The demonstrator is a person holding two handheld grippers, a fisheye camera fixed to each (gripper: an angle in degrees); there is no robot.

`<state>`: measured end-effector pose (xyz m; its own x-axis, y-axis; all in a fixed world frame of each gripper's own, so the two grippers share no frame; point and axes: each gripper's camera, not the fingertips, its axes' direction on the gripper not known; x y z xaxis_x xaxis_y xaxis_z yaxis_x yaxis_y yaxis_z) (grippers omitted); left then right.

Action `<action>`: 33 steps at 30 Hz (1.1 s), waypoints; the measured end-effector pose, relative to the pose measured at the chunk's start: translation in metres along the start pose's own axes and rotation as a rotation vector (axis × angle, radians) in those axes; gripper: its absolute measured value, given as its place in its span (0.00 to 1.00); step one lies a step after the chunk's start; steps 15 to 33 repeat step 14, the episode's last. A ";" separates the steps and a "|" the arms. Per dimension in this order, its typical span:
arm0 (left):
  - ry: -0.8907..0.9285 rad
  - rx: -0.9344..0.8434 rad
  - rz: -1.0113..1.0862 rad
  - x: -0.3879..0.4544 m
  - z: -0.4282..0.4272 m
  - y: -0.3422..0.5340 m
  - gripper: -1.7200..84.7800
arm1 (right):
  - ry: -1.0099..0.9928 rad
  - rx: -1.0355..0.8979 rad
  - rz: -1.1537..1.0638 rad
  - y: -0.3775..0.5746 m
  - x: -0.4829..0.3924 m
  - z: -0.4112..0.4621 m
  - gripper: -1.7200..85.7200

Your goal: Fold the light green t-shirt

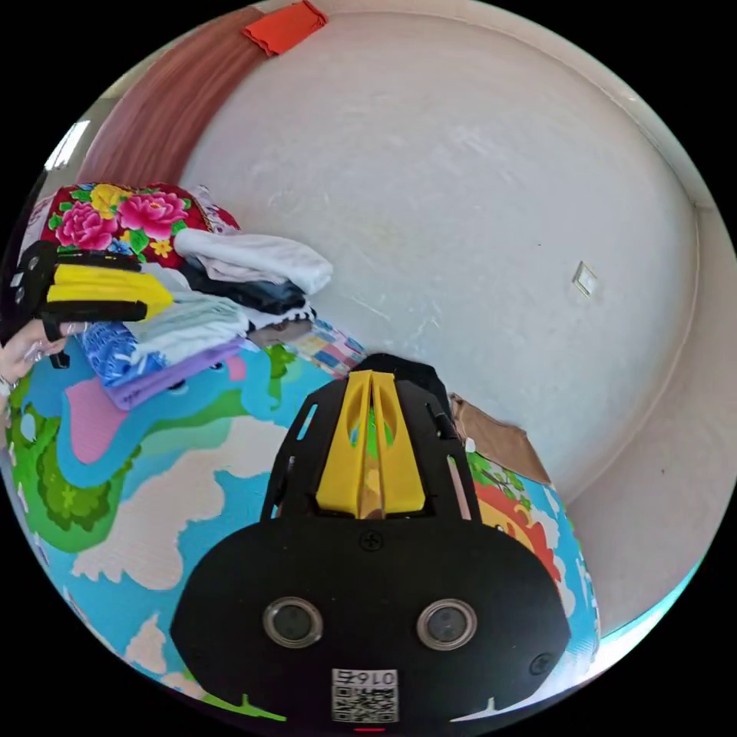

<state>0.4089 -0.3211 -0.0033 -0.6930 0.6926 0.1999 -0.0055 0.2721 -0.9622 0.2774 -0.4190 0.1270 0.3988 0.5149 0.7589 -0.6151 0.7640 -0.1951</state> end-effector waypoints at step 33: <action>-0.239 0.027 -0.141 0.140 0.004 -0.037 0.01 | -0.251 -0.417 0.351 -0.006 0.286 0.134 0.16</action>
